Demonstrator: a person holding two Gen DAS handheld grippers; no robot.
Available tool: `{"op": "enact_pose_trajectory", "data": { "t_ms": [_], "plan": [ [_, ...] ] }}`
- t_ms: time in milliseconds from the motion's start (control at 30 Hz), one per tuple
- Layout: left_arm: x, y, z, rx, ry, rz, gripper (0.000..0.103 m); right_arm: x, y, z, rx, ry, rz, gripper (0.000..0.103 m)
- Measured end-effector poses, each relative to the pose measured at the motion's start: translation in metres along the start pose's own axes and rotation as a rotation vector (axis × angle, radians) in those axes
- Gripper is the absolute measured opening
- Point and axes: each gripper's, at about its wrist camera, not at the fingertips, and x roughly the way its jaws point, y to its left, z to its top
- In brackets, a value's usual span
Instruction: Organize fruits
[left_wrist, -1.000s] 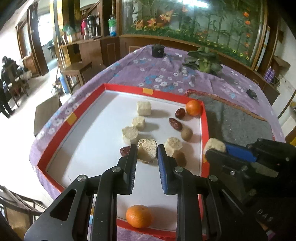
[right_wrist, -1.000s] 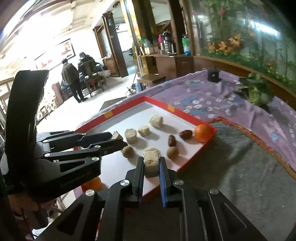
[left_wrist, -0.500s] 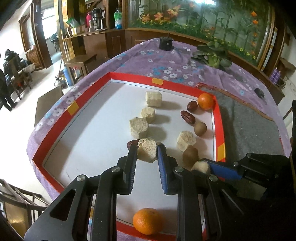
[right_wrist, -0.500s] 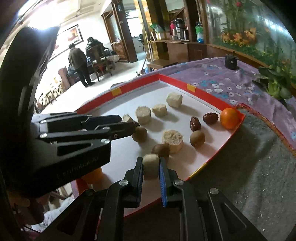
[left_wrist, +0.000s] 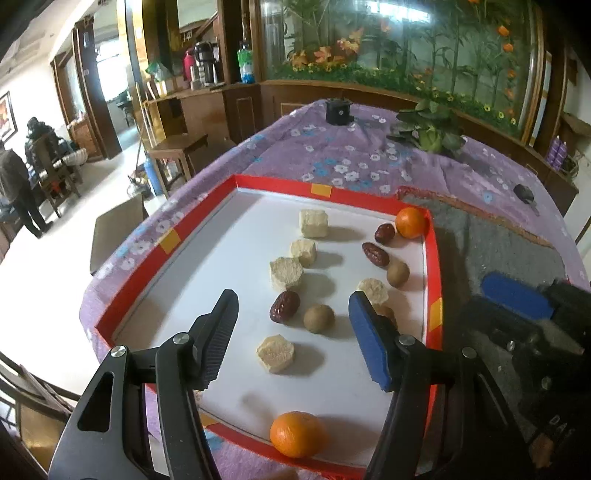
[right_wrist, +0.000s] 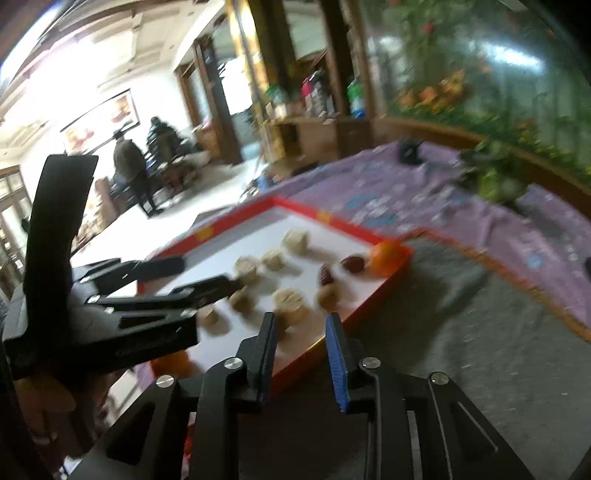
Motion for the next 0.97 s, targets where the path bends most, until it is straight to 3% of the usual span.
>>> {"op": "enact_pose_trajectory", "data": {
  "t_ms": [67,200,967],
  "plan": [
    [-0.006,-0.001,0.002,-0.005,-0.013,0.009,0.063,-0.006,0.0,0.001,0.006,-0.033,-0.03,0.047],
    [-0.016,-0.002,0.004,-0.015,-0.037,0.018,0.063,-0.013,0.0,0.004,0.021,-0.075,-0.05,0.048],
    [-0.029,-0.002,0.01,-0.028,-0.071,0.045,0.063,-0.01,-0.001,0.003,0.024,-0.058,-0.037,0.048]
  ]
}}
